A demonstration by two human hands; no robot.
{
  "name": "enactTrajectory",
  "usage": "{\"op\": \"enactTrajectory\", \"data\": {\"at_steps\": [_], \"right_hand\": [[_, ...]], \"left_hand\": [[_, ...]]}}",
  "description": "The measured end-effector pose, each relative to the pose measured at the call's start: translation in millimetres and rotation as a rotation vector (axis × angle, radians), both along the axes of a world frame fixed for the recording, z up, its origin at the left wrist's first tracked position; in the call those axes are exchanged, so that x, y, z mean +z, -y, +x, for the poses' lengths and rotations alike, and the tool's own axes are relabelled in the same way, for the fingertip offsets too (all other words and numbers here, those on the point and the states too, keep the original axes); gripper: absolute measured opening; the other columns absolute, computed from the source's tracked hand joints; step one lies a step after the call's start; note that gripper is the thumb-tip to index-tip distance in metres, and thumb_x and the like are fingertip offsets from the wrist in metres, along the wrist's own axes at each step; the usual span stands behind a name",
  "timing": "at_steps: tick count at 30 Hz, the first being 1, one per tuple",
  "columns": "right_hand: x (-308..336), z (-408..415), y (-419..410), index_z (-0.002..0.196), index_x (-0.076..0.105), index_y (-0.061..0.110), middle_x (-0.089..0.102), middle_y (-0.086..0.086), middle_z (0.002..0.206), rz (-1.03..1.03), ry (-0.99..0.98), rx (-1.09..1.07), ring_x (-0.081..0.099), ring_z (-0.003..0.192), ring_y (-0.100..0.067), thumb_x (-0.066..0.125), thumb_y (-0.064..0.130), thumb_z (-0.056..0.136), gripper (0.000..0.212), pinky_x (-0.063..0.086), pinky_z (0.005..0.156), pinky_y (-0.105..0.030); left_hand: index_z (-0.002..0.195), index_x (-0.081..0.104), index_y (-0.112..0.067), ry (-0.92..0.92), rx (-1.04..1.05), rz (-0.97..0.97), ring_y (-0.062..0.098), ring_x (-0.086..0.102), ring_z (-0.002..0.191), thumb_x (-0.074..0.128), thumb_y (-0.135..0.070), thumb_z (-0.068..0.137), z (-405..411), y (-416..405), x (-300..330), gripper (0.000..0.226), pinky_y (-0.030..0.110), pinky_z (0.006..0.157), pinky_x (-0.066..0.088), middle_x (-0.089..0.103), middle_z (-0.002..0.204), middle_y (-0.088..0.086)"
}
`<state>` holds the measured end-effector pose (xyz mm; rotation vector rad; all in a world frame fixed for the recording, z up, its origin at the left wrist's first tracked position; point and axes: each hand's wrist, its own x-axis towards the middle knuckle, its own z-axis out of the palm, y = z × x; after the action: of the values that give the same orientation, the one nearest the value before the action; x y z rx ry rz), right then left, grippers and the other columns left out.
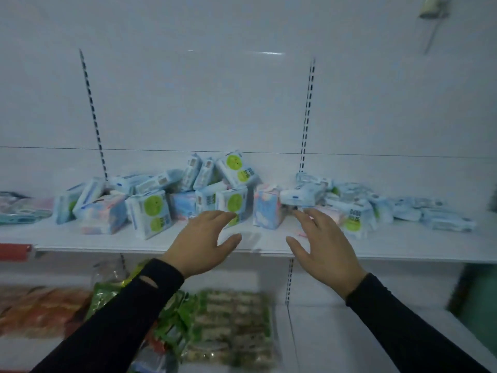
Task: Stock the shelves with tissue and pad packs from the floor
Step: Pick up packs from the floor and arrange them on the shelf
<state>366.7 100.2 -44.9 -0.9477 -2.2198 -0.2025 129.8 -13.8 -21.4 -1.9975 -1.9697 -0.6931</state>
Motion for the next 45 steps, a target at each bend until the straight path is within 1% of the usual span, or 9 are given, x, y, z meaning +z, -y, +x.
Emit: {"op": "enactTrajectory", "data": {"at_steps": [5,9,16,19,22,30,36,40,45], "right_hand": [[5,24,-53,0.132,0.052,0.014,0.052,-0.010,0.133,-0.048,0.010,-0.029,0.048,0.122,-0.029,0.039,0.054,0.086,0.062,0.043,0.101,-0.041],[15,25,-91,0.133,0.051,0.013,0.051,-0.010,0.134,-0.035,0.034,-0.056,0.048,0.123,-0.029,0.058,0.041,0.088,0.053,0.041,0.101,-0.040],[26,-14,-143,0.145,0.035,0.019,0.036,-0.008,0.148,-0.086,0.133,-0.066,0.032,0.135,-0.026,0.057,0.044,0.088,0.066,0.027,0.111,-0.035],[25,-23,-160,0.139,0.043,0.019,0.045,-0.004,0.137,-0.147,0.093,-0.059,0.042,0.124,-0.023,0.054,0.041,0.087,0.057,0.032,0.103,-0.031],[20,-22,-170,0.134,0.051,0.018,0.052,-0.001,0.130,-0.116,0.059,-0.007,0.049,0.117,-0.022,0.046,0.043,0.087,0.053,0.040,0.099,-0.032],[30,-16,-173,0.144,0.032,0.042,0.029,0.018,0.151,-0.181,0.318,0.337,0.022,0.134,0.009,0.050,0.050,0.091,0.056,0.020,0.111,-0.015],[38,-9,-174,0.142,0.030,0.036,0.034,0.010,0.146,-0.281,0.374,0.406,0.037,0.127,-0.003,0.053,0.047,0.093,0.056,0.034,0.105,-0.023],[58,14,-192,0.144,0.033,0.035,0.040,0.013,0.145,-0.226,0.252,0.317,0.039,0.127,-0.001,0.045,0.051,0.095,0.053,0.029,0.101,-0.015],[71,18,-253,0.142,0.039,0.025,0.040,0.000,0.143,-0.136,0.199,0.112,0.044,0.125,-0.017,0.053,0.050,0.091,0.059,0.038,0.103,-0.030]], "left_hand": [[0.137,0.047,-0.021,-0.055,-0.026,-0.006,0.020,0.049,0.119,0.042,-0.058,0.088,25,-70,10,0.062,0.030,0.096,0.039,0.056,0.130,0.000],[0.133,0.049,-0.020,-0.077,-0.035,-0.015,0.024,0.052,0.111,0.049,-0.051,0.088,30,-124,17,0.055,0.034,0.090,0.042,0.058,0.119,0.004],[0.142,0.037,-0.023,-0.045,0.022,-0.096,0.036,0.041,0.123,0.053,-0.050,0.087,27,-208,19,0.063,0.041,0.103,0.035,0.041,0.137,0.014],[0.128,0.045,-0.020,-0.082,0.023,-0.161,0.037,0.046,0.114,0.049,-0.043,0.089,22,-227,15,0.045,0.041,0.095,0.038,0.049,0.121,0.014],[0.124,0.047,-0.018,-0.139,-0.016,-0.204,0.032,0.049,0.108,0.051,-0.034,0.086,6,-229,23,0.041,0.036,0.094,0.037,0.053,0.115,0.014],[0.122,0.054,-0.020,-0.248,0.059,-0.311,0.024,0.053,0.107,0.055,-0.027,0.084,-22,-214,69,0.039,0.034,0.088,0.045,0.058,0.117,0.006],[0.126,0.056,-0.023,-0.096,-0.131,-0.155,0.020,0.052,0.113,0.048,-0.044,0.091,3,-229,58,0.041,0.035,0.097,0.042,0.059,0.123,0.003],[0.117,0.059,-0.033,-0.285,-0.163,-0.459,0.023,0.056,0.103,0.028,-0.067,0.077,31,-239,40,0.061,0.040,0.092,0.045,0.063,0.113,0.002],[0.119,0.061,-0.031,-0.274,-0.095,-0.535,0.019,0.056,0.101,0.046,-0.045,0.084,44,-251,50,0.040,0.029,0.089,0.044,0.062,0.115,-0.002]]}}
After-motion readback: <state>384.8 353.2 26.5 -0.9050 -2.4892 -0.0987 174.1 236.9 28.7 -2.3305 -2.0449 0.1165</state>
